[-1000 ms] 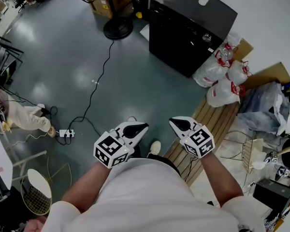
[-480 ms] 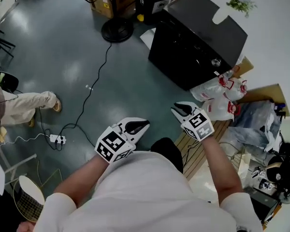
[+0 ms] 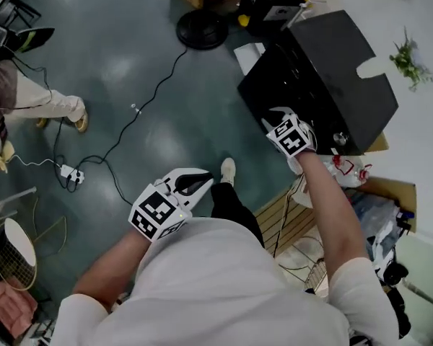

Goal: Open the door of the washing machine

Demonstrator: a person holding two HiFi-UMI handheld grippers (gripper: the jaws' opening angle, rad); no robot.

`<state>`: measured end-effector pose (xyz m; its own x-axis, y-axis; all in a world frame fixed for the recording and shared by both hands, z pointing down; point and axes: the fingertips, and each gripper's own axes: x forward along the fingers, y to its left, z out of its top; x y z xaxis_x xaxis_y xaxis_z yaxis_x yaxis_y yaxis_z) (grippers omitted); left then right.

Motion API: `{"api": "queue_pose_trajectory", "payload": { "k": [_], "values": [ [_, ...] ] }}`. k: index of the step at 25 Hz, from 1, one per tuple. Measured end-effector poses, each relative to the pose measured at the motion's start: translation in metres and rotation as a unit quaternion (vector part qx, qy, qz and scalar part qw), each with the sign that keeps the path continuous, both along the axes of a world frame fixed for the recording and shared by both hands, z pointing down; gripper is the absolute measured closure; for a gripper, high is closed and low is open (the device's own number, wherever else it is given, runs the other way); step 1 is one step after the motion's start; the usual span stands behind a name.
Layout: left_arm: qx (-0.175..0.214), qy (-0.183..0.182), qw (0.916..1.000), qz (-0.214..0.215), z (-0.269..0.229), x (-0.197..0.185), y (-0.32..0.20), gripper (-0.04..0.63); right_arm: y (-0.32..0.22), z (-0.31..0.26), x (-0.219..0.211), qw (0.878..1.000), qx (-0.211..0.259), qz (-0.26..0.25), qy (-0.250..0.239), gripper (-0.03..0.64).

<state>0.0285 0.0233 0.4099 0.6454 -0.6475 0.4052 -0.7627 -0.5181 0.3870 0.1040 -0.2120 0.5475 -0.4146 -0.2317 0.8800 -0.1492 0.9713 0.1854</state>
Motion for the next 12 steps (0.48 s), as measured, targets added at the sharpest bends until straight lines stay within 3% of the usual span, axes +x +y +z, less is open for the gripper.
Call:
{"api": "queue_pose_trajectory", "payload": {
  "k": [6,12],
  "values": [
    [-0.027,0.018,0.9931,-0.113,0.002,-0.003,-0.052,0.575,-0.116,0.054,-0.014,0.995,0.021,-0.057,0.078,0.5],
    [-0.042,0.033,0.9853,-0.162,0.014,0.012,-0.093,0.575,-0.201,0.112,-0.027,0.983,0.049,-0.095,0.147,0.488]
  ]
}}
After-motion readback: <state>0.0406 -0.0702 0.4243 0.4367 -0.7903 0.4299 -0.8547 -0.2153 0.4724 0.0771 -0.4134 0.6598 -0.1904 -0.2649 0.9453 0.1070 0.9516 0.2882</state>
